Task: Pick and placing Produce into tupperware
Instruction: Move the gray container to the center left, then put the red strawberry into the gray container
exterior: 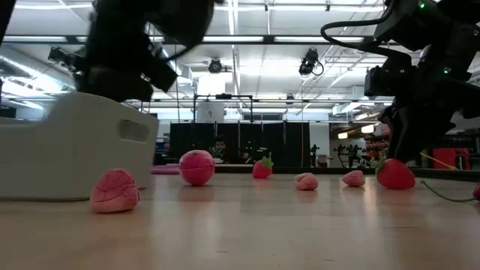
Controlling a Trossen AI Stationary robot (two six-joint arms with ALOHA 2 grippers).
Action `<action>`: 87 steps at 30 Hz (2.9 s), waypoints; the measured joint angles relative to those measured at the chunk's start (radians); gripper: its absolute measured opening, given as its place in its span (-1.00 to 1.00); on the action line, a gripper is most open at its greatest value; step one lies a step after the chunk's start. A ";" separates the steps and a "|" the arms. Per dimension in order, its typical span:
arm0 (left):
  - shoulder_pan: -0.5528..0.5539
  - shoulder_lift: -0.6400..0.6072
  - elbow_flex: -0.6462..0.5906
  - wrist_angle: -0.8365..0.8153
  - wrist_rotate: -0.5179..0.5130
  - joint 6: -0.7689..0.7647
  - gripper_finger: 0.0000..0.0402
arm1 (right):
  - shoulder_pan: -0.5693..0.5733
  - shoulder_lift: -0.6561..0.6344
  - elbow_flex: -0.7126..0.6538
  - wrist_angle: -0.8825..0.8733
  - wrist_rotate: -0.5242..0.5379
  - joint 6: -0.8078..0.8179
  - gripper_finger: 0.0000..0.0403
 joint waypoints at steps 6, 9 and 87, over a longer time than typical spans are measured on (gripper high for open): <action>0.051 0.000 0.000 -0.126 -0.008 0.049 -1.00 | 0.000 -0.001 0.000 0.000 -0.002 -0.026 -0.24; 0.035 -0.001 0.000 -0.186 -0.049 0.046 -0.99 | 0.000 -0.016 0.003 -0.004 0.001 -0.058 -0.24; -0.022 -0.229 0.165 -0.181 -0.360 0.240 -0.64 | 0.011 0.256 0.148 0.074 0.167 0.167 -0.96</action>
